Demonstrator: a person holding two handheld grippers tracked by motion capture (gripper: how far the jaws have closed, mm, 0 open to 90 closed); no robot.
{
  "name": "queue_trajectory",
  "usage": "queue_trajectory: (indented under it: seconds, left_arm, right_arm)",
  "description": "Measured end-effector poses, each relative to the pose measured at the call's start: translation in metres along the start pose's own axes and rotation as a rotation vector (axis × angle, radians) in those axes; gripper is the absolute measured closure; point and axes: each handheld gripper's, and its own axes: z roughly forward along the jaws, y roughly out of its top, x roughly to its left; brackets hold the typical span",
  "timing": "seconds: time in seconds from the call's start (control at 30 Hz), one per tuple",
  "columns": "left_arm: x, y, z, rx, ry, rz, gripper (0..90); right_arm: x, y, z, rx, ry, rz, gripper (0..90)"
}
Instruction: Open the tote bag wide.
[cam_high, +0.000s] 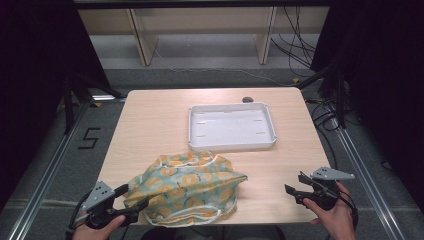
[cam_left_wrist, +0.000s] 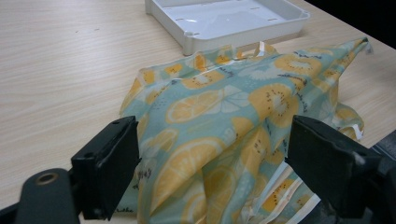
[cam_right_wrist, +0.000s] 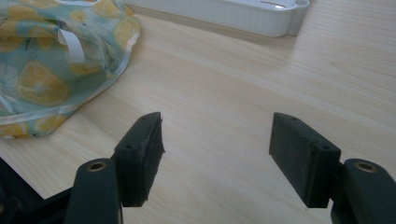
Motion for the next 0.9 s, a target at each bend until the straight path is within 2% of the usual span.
queue_trajectory:
  seconds: [0.1, 0.17, 0.33, 0.37, 0.43, 0.47, 0.5, 0.53, 0.6, 0.73, 0.77, 0.83, 0.87, 0.9]
  left_arm:
    - [0.001, -0.002, 0.001, 0.006, 0.004, -0.008, 16.2]
    - [0.0, -0.003, 0.001, 0.01, 0.0, -0.008, 16.2]
    - [0.001, -0.003, 0.001, 0.014, -0.005, -0.011, 16.2]
    - [0.001, -0.003, 0.0, 0.014, -0.005, -0.02, 16.2]
    - [0.001, -0.003, 0.0, 0.012, -0.013, -0.032, 16.2]
    - [0.001, -0.003, 0.0, 0.006, -0.017, -0.038, 16.2]
    - [0.001, -0.002, 0.0, 0.007, -0.016, -0.03, 16.2]
    - [0.001, -0.003, 0.0, 0.008, -0.023, -0.04, 16.2]
    - [0.0, -0.002, 0.0, 0.012, -0.017, -0.023, 16.3]
    - [-0.001, -0.002, 0.0, 0.012, -0.017, -0.027, 16.3]
    - [0.0, -0.001, 0.0, 0.008, -0.03, -0.013, 16.3]
    - [-0.001, -0.001, 0.0, 0.008, -0.027, -0.018, 16.3]
    - [-0.002, 0.0, -0.001, 0.012, -0.023, -0.011, 16.3]
    - [-0.002, 0.0, -0.001, 0.012, -0.023, -0.011, 16.2]
  right_arm:
    - [-0.001, 0.001, 0.001, -0.014, 0.014, -0.019, 37.5]
    - [0.003, 0.002, 0.001, -0.005, 0.013, 0.004, 37.5]
    - [0.004, 0.003, 0.003, -0.004, 0.027, -0.012, 36.1]
    - [0.004, 0.003, 0.004, -0.006, 0.033, -0.033, 35.2]
    - [0.005, 0.003, 0.004, -0.008, 0.039, -0.038, 33.5]
    - [0.005, 0.004, 0.005, -0.018, 0.049, -0.067, 32.0]
    - [0.008, 0.005, 0.004, -0.008, 0.053, -0.061, 31.2]
    - [0.008, 0.006, 0.006, -0.022, 0.059, -0.09, 29.9]
    - [0.014, 0.009, 0.007, -0.023, 0.087, -0.084, 28.5]
    - [0.023, 0.016, 0.01, -0.031, 0.117, -0.124, 28.5]
    - [0.025, 0.021, 0.013, -0.042, 0.132, -0.149, 28.5]
    - [0.028, 0.023, 0.014, -0.054, 0.137, -0.143, 28.5]
    - [0.03, 0.029, 0.019, -0.056, 0.147, -0.185, 28.4]
    - [0.03, 0.029, 0.019, -0.056, 0.147, -0.185, 28.4]
